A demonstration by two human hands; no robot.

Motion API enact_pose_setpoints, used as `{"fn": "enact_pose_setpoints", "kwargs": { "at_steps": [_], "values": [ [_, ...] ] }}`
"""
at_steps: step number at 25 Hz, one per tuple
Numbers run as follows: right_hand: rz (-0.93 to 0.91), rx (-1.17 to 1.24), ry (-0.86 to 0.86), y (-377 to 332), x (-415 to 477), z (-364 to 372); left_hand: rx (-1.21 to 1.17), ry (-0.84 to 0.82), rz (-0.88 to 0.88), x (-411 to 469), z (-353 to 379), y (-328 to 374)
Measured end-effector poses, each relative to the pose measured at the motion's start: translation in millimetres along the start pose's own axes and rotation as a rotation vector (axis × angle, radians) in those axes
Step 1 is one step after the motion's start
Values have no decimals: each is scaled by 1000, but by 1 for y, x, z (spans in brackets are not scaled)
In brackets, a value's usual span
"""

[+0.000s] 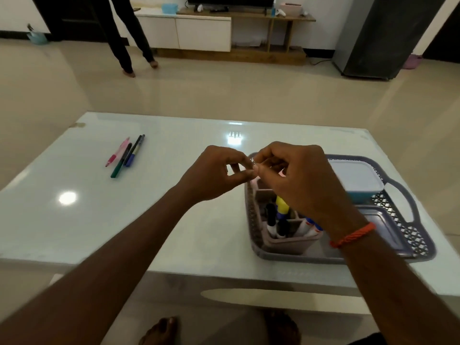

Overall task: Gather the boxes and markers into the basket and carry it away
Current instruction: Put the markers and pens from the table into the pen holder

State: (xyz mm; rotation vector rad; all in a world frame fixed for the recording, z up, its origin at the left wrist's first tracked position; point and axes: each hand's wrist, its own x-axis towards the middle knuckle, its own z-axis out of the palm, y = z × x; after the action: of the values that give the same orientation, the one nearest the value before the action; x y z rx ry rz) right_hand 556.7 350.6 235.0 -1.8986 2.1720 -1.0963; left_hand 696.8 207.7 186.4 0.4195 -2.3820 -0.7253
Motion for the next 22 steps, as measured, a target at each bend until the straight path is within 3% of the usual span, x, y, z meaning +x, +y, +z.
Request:
{"fn": "enact_pose_setpoints", "kwargs": {
  "at_steps": [7,12,15,18,22],
  "values": [
    [-127,-59,-107,-82,15,78,166,-38,-230,-54,-66,-57],
    [-33,-98,-228,-106,32,157,380,84,-592,-98,-105,-104],
    [40,-159,-322,-104,40,212,564,36,-775,-123,-110,-124],
    [46,-254,-397,-101,53,259,682,-42,-820,-135,-107,-141],
    [26,-327,-339,-97,82,295,680,6,-851,-132,-110,-161]
  ]
}}
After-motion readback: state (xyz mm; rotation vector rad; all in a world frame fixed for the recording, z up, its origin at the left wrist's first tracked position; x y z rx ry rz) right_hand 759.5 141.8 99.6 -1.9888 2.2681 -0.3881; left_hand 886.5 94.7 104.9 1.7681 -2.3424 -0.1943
